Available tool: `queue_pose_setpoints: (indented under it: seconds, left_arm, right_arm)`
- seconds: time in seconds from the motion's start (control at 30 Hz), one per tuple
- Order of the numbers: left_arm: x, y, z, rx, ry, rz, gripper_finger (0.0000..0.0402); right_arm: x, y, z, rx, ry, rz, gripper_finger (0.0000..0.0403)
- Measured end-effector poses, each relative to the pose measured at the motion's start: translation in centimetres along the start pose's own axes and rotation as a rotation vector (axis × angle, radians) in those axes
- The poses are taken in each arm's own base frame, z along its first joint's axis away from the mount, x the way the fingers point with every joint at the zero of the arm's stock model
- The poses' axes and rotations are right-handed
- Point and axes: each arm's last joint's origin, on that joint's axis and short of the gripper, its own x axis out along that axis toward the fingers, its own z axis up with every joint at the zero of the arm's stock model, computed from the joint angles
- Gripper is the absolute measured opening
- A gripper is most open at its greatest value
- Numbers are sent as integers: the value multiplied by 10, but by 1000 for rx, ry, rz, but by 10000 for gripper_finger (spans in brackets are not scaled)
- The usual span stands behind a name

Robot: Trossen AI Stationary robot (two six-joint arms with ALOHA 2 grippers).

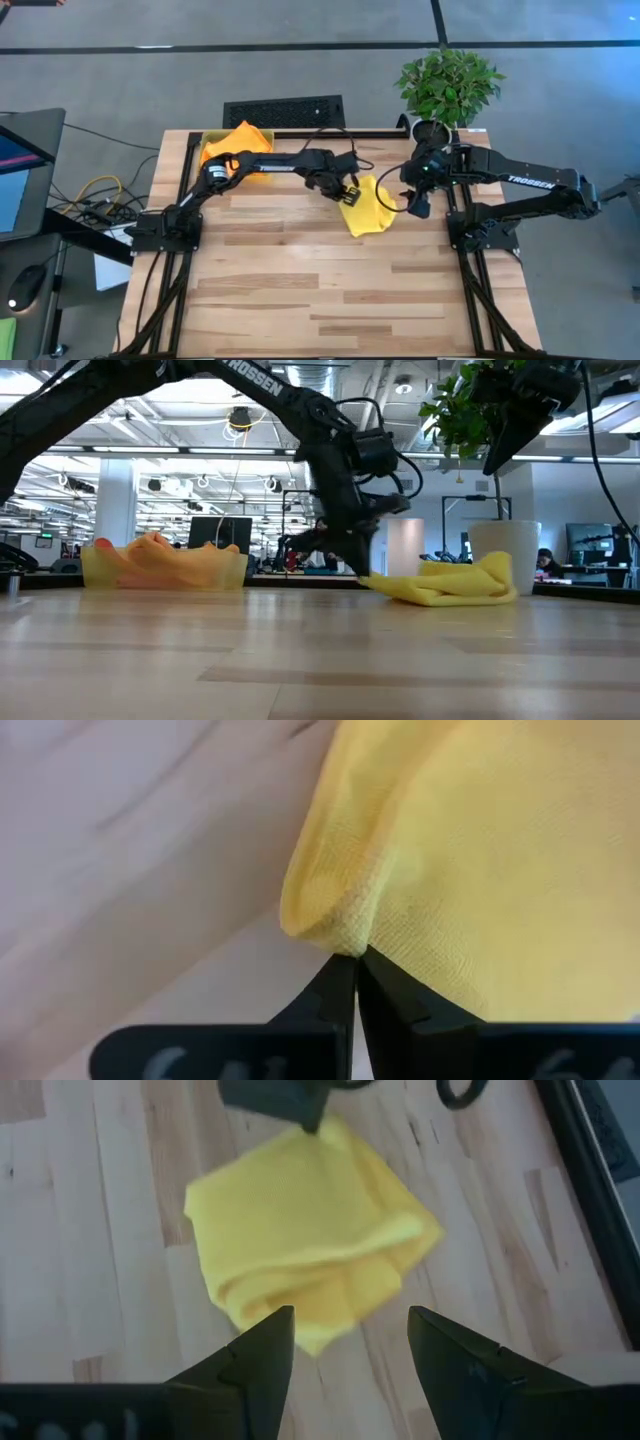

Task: Fold microfiber towels
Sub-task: Put the folded yellow microfiber cloth into the yellow bin

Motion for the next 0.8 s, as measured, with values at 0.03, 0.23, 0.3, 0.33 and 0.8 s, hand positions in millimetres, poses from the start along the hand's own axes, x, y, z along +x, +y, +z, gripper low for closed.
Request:
queue_pose_setpoints:
  seconds: [0.03,0.23,0.3,0.33,0.8]
  left_arm:
    - [-5,2,-1,24,19,20,0]
    - [-38,23,-6,151,101,194,0]
    - [-48,31,-5,189,126,243,0]
    - [-52,35,-4,208,141,267,0]
    - [-110,103,17,238,247,536,0]
  right_arm:
    - [0,0,0,0,-4,-1,221]
    - [0,-1,6,11,-63,-7,221]
    - [0,-1,9,34,-85,-8,221]
    - [0,-1,10,48,-100,-9,221]
    - [9,-3,26,106,-207,-35,221]
